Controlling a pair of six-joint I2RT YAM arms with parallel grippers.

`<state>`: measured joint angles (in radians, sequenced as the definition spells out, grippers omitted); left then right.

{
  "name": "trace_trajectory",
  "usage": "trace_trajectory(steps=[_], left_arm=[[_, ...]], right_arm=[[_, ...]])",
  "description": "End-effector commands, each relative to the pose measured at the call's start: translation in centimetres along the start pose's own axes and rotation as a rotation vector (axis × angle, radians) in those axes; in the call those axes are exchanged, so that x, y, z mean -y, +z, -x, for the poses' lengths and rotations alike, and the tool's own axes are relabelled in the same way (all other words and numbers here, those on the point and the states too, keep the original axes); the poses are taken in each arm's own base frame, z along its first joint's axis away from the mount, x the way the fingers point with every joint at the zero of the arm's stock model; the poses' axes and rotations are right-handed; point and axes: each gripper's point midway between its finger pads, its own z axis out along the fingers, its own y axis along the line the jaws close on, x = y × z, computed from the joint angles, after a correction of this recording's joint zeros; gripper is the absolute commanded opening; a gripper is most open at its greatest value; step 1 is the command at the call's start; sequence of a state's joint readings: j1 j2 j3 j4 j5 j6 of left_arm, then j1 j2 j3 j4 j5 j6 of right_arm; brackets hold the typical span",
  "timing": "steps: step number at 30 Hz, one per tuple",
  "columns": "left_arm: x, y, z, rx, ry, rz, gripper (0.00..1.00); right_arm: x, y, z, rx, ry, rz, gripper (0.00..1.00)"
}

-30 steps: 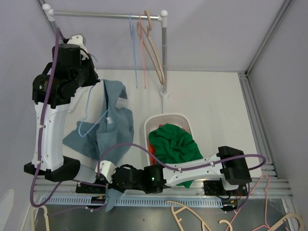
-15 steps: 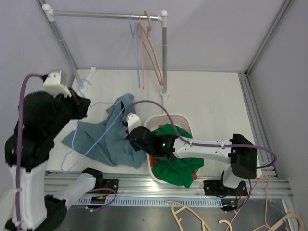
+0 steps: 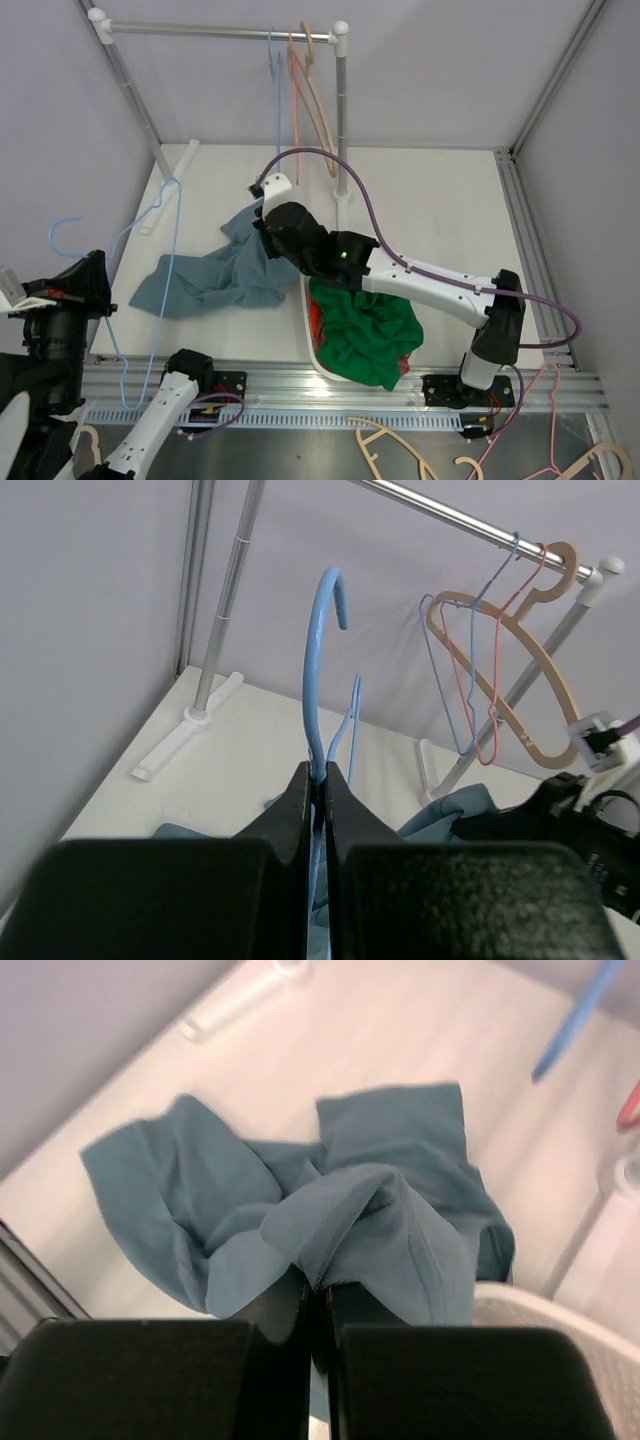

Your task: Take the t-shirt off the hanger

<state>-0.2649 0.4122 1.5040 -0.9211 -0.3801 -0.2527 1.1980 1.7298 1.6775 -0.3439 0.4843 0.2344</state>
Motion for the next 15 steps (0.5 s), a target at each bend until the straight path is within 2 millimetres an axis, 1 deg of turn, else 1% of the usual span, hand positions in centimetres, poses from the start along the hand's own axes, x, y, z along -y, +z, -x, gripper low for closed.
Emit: trace_trajectory(steps=[1,2,3,4,5,6,7,8,9,10,11,12,13,15], left_arm=[[-0.1,2.7,-0.6,-0.032,0.02,0.072,0.01],[0.0,3.3,-1.3,-0.053,0.025,0.074,0.01],[0.2,3.6,-1.6,-0.063,0.025,0.07,0.01],[0.7,4.2,-2.3,-0.081,0.023,0.053,0.01],[1.0,4.9,-3.0,-0.102,0.027,0.046,0.01],[1.2,5.6,-4.5,-0.143,0.035,0.044,0.01],[1.5,6.1,-5.1,-0.162,0.033,0.037,0.01],[1.9,6.5,-5.8,-0.181,0.032,0.02,0.01],[1.9,7.1,-7.3,-0.219,0.041,0.022,0.01],[2.2,7.3,-7.7,-0.229,0.033,0.013,0.01],[2.4,7.6,-7.8,-0.223,0.028,0.003,0.01],[2.4,7.8,-8.6,-0.238,0.029,0.003,0.0],[2.5,8.0,-8.7,-0.238,0.028,0.0,0.01],[2.6,8.2,-9.0,-0.242,0.03,0.0,0.01]], right_arm=[[-2.4,-3.5,7.9,0.173,-0.004,0.112,0.0],[-2.7,-5.4,11.6,0.255,-0.025,0.131,0.0],[-2.9,-6.6,13.7,0.306,-0.035,0.134,0.0],[-2.9,-8.7,16.1,0.372,-0.037,0.15,0.0],[-3.6,-11.0,19.1,0.477,-0.036,0.179,0.0],[-3.4,-12.7,20.7,0.544,-0.096,0.176,0.0],[-2.8,-15.6,23.1,0.631,-0.088,0.185,0.0],[-2.6,-17.6,25.3,0.721,-0.072,0.194,0.0],[-2.1,-19.3,26.9,0.793,-0.092,0.189,0.0],[-0.9,-22.0,29.3,0.892,-0.051,0.181,0.0],[-0.2,-23.3,30.3,0.941,-0.038,0.166,0.0],[0.7,-24.6,31.4,0.99,-0.038,0.143,0.0],[1.6,-26.3,32.7,1.057,-0.006,0.126,0.0],[3.3,-28.9,34.6,1.135,0.028,0.1,0.0]])
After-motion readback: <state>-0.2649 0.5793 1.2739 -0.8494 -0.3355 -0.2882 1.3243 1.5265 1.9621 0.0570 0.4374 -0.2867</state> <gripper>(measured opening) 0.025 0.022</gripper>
